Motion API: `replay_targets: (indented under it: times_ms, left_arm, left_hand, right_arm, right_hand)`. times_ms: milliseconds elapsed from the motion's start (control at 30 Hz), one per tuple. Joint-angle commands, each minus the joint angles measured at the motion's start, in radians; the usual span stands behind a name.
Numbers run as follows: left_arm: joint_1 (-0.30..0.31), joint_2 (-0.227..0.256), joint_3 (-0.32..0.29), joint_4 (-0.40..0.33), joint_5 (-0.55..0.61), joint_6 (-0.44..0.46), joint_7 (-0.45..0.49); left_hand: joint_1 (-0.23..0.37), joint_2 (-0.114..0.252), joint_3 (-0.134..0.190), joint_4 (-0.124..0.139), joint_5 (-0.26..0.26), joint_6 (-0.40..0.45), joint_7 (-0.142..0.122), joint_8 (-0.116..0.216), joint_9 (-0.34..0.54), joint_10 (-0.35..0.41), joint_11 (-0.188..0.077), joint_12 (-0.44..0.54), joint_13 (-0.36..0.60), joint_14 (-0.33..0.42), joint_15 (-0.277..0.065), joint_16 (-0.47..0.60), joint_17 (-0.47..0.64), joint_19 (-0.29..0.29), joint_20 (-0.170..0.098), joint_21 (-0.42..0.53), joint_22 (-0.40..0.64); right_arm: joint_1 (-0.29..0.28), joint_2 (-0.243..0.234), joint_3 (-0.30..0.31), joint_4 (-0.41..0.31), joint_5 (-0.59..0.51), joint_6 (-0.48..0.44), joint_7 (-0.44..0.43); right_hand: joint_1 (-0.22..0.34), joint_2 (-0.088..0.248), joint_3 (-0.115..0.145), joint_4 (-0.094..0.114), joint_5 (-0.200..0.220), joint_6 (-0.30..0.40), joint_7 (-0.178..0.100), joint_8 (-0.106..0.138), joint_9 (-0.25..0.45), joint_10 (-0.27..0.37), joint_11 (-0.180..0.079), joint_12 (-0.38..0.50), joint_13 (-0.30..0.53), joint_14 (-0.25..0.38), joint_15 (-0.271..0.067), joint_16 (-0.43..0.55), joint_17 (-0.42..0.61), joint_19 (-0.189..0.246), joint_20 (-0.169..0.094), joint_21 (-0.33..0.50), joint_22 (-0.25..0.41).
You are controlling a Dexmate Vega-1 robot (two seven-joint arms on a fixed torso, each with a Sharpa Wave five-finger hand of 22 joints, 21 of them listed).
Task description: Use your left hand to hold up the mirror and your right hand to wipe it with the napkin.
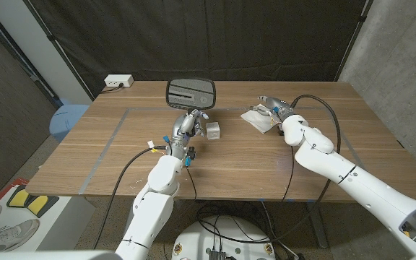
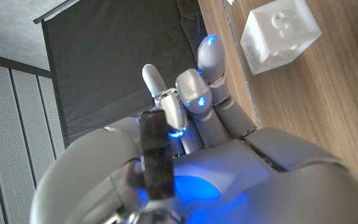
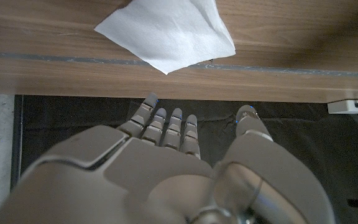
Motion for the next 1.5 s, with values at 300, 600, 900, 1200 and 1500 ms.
replay_targets:
  times_ms: [300,600,900,1200,1500]
  left_arm:
    - [0.021,-0.004,-0.022,-0.026,-0.030,0.035,0.029]
    - [0.012,-0.004,-0.023,-0.021,-0.034,0.034,0.028]
    - [-0.001,-0.007,-0.021,-0.011,-0.041,0.035,0.023]
    - [-0.007,-0.009,-0.021,-0.008,-0.045,0.032,0.024]
    - [-0.005,-0.011,-0.023,-0.007,-0.050,0.020,0.026]
  left_hand:
    - [-0.015,0.020,0.243,-0.184,0.199,0.072,0.086,0.023,-0.007,0.004,0.000,0.007,0.001,0.000,-0.001,0.014,0.000,-0.019,-0.023,0.049,-0.029]
    - [-0.023,0.024,0.244,-0.182,0.203,0.070,0.079,0.029,-0.015,0.002,-0.001,0.006,0.001,-0.001,0.000,0.014,-0.004,-0.023,-0.023,0.070,-0.039]
    - [-0.030,0.026,0.244,-0.178,0.207,0.068,0.078,0.037,-0.020,0.003,-0.002,0.006,0.001,-0.002,-0.001,0.014,-0.008,-0.031,-0.023,0.087,-0.052]
    - [-0.037,0.029,0.244,-0.175,0.209,0.063,0.078,0.044,-0.025,0.003,-0.001,0.006,0.001,-0.001,0.000,0.016,-0.012,-0.038,-0.023,0.102,-0.063]
    - [-0.042,0.030,0.244,-0.173,0.211,0.059,0.080,0.051,-0.029,0.004,-0.003,0.006,0.001,0.002,0.001,0.022,-0.009,-0.040,-0.023,0.114,-0.070]
  right_arm:
    - [0.218,0.061,-0.245,0.204,-0.184,-0.103,0.146]
    - [0.251,0.077,-0.286,0.248,-0.222,-0.125,0.195]
    - [0.261,0.078,-0.317,0.267,-0.258,-0.142,0.226]
    - [0.271,0.083,-0.339,0.291,-0.279,-0.143,0.260]
    - [0.276,0.085,-0.351,0.302,-0.296,-0.142,0.275]
  right_hand:
    - [-0.006,0.004,-0.017,0.001,0.002,-0.042,-0.005,-0.011,0.006,-0.037,0.001,-0.007,0.003,-0.025,-0.022,0.001,0.004,-0.014,-0.048,-0.009,0.002]
    - [-0.009,0.002,-0.027,0.002,0.003,-0.051,-0.007,-0.006,0.007,-0.033,0.000,0.001,0.004,-0.007,-0.032,0.011,0.003,0.010,-0.049,-0.005,0.002]
    - [0.008,0.002,-0.032,-0.007,0.008,-0.019,-0.019,0.011,0.007,0.002,-0.007,0.016,0.003,0.031,-0.040,0.019,0.001,0.040,-0.049,0.001,0.002]
    - [0.028,0.002,-0.034,-0.018,0.013,0.005,-0.024,0.018,0.006,0.026,-0.013,0.023,0.003,0.065,-0.047,0.024,0.000,0.064,-0.040,0.005,0.001]
    - [0.067,0.002,-0.039,-0.030,0.020,0.026,-0.021,0.022,0.006,0.064,-0.015,0.031,0.003,0.158,-0.052,0.040,0.003,0.145,-0.041,0.030,0.005]
